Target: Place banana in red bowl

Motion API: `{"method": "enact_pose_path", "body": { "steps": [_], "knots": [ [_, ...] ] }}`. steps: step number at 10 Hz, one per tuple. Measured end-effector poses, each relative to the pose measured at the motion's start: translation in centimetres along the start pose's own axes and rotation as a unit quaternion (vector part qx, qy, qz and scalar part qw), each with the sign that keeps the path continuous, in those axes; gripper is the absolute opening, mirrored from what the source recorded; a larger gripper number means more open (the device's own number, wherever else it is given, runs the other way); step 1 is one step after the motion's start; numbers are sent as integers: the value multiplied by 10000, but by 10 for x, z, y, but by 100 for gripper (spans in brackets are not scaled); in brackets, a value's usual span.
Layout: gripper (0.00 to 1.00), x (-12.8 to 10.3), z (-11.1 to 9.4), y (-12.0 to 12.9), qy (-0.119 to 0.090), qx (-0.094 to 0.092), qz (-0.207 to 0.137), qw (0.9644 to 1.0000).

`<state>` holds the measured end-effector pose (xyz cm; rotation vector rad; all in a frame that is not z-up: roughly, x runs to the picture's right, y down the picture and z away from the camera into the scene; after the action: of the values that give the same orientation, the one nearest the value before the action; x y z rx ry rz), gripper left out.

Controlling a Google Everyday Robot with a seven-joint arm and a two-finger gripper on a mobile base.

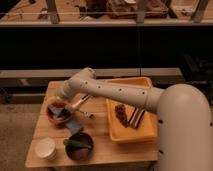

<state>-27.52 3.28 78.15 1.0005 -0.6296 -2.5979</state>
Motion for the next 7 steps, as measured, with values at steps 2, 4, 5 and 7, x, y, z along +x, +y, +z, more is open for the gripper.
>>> {"method": "enact_pose_path", "body": {
  "steps": [2, 4, 5, 7],
  "knots": [
    [4, 1, 5, -8, 5, 56, 63, 10000],
    [4, -13, -2, -26, -32, 139, 137, 9998],
    [4, -19, -5, -33, -51, 173, 165, 9997],
    [5, -17, 1, -47, -80, 303, 104, 9995]
  ]
}}
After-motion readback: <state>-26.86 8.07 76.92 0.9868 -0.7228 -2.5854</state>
